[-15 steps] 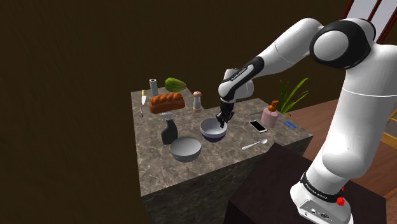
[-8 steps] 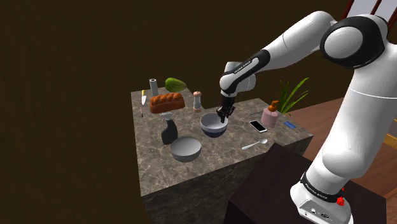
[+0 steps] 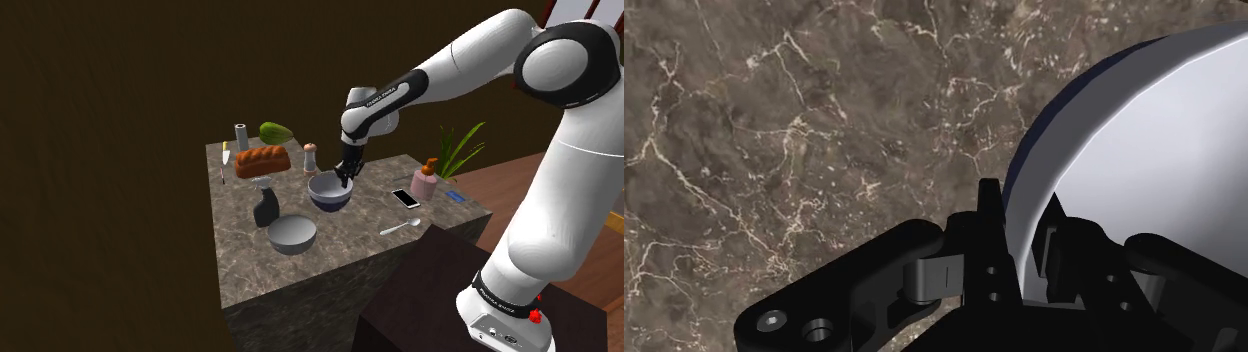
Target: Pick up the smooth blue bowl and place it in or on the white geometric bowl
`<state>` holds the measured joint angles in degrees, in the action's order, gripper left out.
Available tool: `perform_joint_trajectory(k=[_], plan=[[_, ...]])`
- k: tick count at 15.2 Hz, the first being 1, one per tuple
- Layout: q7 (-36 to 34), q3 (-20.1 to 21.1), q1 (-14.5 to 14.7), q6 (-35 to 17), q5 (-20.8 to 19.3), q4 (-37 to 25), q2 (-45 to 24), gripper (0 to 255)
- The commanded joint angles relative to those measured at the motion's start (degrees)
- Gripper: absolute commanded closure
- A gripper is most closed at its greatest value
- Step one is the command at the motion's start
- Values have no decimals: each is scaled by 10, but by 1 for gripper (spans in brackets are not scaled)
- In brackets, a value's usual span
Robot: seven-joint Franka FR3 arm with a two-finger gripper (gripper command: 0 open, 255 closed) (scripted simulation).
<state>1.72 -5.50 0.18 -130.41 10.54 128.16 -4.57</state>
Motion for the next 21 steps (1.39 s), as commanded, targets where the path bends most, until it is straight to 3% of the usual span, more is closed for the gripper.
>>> perform_joint_trajectory(k=[1,10,21], plan=[[-28,12,14,5,0,-15,-5,255],[-152,61,78,37,-10,-126,-69,255],[-138,63,78,-36,0,-101,-118,255]])
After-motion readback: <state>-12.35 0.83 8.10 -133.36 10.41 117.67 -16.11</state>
